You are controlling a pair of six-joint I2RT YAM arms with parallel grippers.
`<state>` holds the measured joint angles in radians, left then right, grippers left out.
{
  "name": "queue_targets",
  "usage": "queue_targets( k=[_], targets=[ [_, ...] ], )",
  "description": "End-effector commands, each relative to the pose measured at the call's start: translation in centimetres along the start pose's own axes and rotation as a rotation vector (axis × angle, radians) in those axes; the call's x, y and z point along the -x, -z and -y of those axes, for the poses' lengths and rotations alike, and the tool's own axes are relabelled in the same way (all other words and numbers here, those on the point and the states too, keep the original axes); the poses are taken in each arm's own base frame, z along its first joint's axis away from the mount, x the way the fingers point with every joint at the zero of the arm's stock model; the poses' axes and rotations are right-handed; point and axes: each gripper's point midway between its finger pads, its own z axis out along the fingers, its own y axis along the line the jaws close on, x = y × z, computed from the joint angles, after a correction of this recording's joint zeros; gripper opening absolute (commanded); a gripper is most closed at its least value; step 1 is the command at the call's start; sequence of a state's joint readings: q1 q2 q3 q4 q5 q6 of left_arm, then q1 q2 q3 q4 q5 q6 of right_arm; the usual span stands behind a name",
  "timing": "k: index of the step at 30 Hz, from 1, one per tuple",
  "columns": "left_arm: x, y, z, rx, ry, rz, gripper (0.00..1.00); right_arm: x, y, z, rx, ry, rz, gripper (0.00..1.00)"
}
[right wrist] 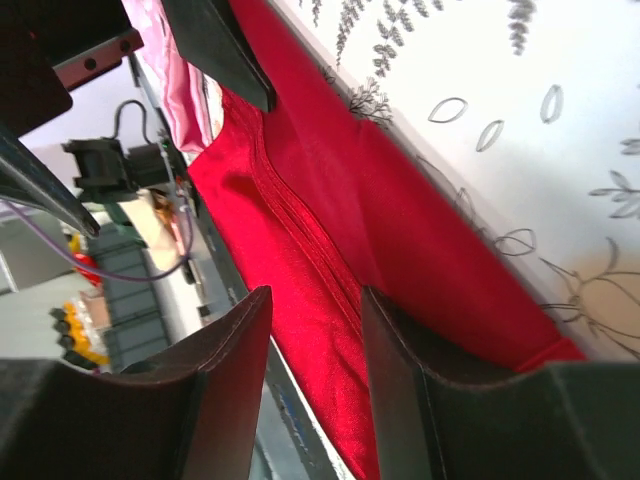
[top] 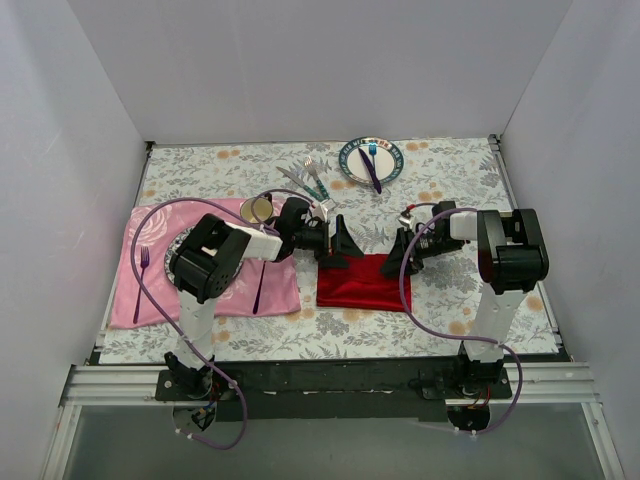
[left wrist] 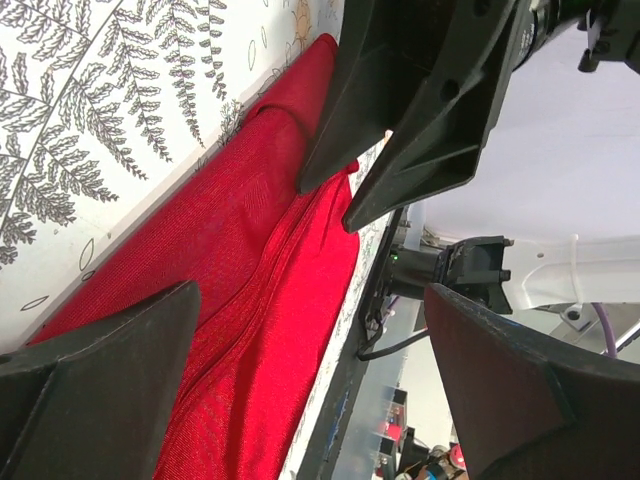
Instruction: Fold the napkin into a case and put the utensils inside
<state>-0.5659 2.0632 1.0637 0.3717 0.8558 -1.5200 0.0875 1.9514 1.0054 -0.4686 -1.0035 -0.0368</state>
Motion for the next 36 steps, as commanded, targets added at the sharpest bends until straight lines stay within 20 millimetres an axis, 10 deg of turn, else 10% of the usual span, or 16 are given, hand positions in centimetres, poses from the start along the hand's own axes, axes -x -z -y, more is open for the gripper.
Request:
queue_targets(
  k=[1,9,16,25,36],
  targets=[
    [-1.2,0.1,-3.7,0.135,-0.005,0.011,0.98,0.0,-0.3,2.7,-0.092,-0.005,-0.012,0.50],
    [-2.1,4.2,4.1,0.022,-0.474,-0.002,0.92,-0.3,-0.3,3.6,-0.134,-0.009,-0.028,0.48],
    [-5.7,4.8,2.8,0.195,-0.995,-0.096,0.34,-0.7,-0.3,4.5,-0.167,0.019,-0.021,0.40],
    [-7.8,2.4,3.2,0.308,-1.570,-0.043,0.37,0.0,-0.3,4.6,-0.205,0.053,-0.024,0.28],
    [-9.1,-1.8,4.3,0.288,-1.883,0.044,0.36,-0.1,-0.6,4.7,-0.226,0.065,-0.038,0.25]
  ],
)
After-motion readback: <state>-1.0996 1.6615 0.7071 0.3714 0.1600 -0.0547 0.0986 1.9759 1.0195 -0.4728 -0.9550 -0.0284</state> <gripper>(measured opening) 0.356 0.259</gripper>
